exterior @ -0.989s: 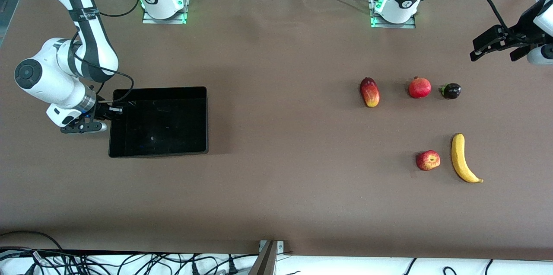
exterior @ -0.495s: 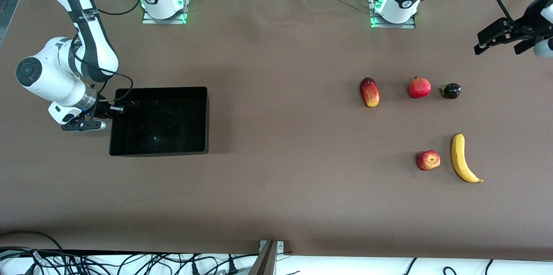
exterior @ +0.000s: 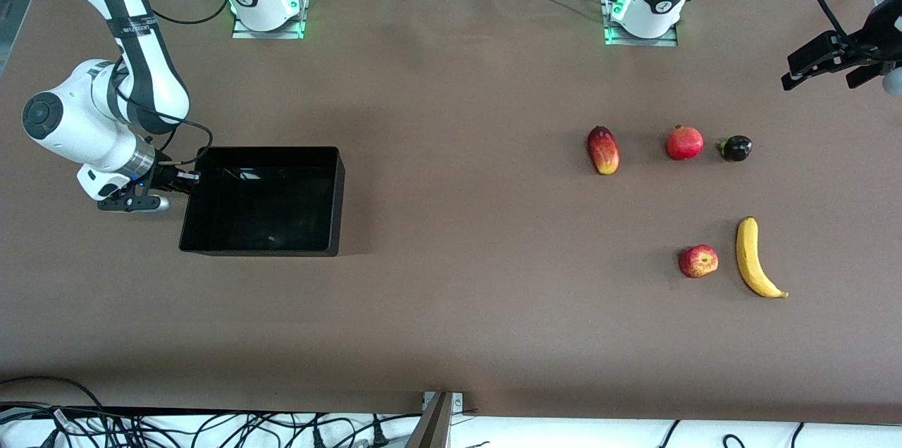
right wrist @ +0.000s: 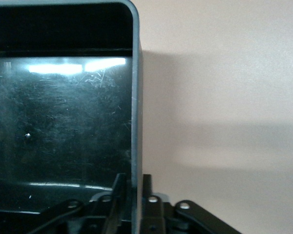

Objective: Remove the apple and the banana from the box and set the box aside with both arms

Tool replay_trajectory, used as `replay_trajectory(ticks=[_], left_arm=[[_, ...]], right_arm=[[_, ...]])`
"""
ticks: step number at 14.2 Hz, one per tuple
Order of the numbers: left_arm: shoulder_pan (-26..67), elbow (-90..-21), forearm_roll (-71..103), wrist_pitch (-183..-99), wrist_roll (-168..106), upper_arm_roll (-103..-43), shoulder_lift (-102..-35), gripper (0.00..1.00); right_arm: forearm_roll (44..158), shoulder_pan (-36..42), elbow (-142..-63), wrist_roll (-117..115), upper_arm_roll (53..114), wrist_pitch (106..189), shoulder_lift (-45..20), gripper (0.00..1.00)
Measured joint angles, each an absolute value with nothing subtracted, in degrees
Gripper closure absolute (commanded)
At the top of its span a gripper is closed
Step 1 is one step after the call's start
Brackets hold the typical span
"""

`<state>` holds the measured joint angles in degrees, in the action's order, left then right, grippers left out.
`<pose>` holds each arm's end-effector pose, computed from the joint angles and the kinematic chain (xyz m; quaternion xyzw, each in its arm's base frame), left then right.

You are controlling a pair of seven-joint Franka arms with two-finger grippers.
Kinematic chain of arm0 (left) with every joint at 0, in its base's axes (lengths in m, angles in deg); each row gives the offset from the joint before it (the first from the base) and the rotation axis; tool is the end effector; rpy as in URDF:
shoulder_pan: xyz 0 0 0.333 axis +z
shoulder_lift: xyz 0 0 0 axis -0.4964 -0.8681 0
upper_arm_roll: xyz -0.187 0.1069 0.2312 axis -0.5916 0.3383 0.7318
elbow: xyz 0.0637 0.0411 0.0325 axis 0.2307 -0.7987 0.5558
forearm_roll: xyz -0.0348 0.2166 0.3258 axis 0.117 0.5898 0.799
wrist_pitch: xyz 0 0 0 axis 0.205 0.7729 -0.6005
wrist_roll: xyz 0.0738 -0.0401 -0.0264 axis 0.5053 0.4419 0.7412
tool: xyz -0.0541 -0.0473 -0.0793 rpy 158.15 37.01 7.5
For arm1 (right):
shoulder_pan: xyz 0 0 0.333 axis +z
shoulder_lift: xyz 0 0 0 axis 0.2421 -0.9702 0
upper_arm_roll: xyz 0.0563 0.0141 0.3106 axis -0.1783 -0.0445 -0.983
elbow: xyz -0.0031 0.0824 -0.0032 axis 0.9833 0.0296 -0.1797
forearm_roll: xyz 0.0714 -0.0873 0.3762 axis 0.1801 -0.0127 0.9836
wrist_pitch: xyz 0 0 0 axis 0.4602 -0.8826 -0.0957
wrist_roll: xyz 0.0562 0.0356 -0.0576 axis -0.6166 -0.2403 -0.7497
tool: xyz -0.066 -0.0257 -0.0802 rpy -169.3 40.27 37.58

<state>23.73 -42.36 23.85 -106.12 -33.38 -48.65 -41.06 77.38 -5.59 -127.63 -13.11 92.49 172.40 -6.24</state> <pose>0.5294 -0.0025 0.6571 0.9991 0.0311 -0.0260 0.0139 0.5589 -0.0593 0.2607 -0.9992 -0.0090 -0.0064 0.0394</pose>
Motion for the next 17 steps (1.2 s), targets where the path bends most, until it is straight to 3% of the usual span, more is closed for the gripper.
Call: replay_trajectory(ticks=[2, 5, 13, 17], left_arm=[[23.7, -42.4, 23.9, -106.1, -33.4, -48.7, -41.1, 0.00], [23.8, -42.5, 23.9, -106.1, -33.4, -48.7, -41.1, 0.00], [23.8, -42.8, 23.9, -106.1, -33.4, -49.7, -41.0, 0.00], [23.8, -42.8, 23.9, -106.1, -34.0, -50.1, -40.9, 0.00]], right_arm=[[77.4, -5.6, -127.2, -13.8, 92.5, 171.1, -5.6, 0.00], [77.4, -5.6, -122.9, -14.0, 92.5, 161.9, -3.2, 0.00], [72.0, -5.6, -97.2, -14.0, 93.6, 126.1, -1.6, 0.00], [68.7, -5.6, -88.0, -14.0, 94.2, 120.0, -1.7, 0.00]])
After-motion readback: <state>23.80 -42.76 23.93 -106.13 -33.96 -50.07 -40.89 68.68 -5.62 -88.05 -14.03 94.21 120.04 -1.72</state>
